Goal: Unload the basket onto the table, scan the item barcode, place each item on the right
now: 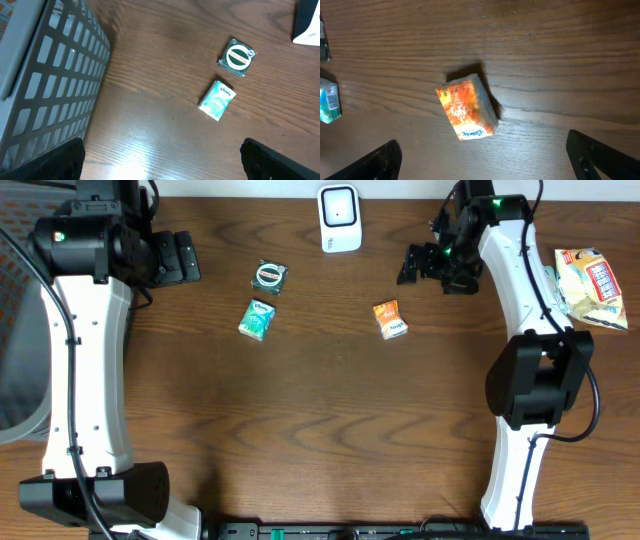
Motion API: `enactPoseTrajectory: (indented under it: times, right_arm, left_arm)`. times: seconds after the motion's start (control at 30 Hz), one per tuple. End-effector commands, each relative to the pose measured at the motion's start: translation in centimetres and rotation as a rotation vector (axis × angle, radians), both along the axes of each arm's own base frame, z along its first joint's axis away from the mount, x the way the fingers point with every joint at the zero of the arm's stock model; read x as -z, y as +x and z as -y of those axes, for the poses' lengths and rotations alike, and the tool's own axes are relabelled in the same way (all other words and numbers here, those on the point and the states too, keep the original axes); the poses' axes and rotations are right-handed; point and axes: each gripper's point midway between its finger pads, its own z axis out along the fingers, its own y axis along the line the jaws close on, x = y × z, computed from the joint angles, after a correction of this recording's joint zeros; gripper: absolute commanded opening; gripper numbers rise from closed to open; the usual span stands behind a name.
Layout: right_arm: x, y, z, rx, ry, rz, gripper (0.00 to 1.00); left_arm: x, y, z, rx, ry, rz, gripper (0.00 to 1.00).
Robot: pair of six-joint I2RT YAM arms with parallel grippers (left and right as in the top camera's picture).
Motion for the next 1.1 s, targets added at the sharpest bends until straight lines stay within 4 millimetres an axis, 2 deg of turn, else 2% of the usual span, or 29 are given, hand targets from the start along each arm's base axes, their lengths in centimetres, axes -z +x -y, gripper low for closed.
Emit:
enactPoseTrajectory:
  times: [0.0, 0.33, 0.53, 1.07]
  right_arm:
    - [-0.7, 0.2, 0.0, -0.01, -0.007, 0.024, 0.99]
    - [-0.8, 0.9, 0.2, -0.004, -0.009, 0.053, 0.99]
    - [-0.6, 1.5, 1.6, 0.013, -0.093, 0.08, 0.99]
    - [-0.6, 2.0, 1.7, 0.015, -0.1, 0.097, 0.99]
  left_arm:
    - [0.3, 0.0, -0.4, -0.019, 0.01, -0.008, 0.98]
    - [0.3, 0.0, -0.4, -0.019, 0.01, -0.008, 0.98]
    - [0.3, 0.0, -0.4, -0.02, 0.01, -0.008, 0.98]
    - [0.3, 0.0, -0.4, -0.019, 0.01, -0.008, 0.98]
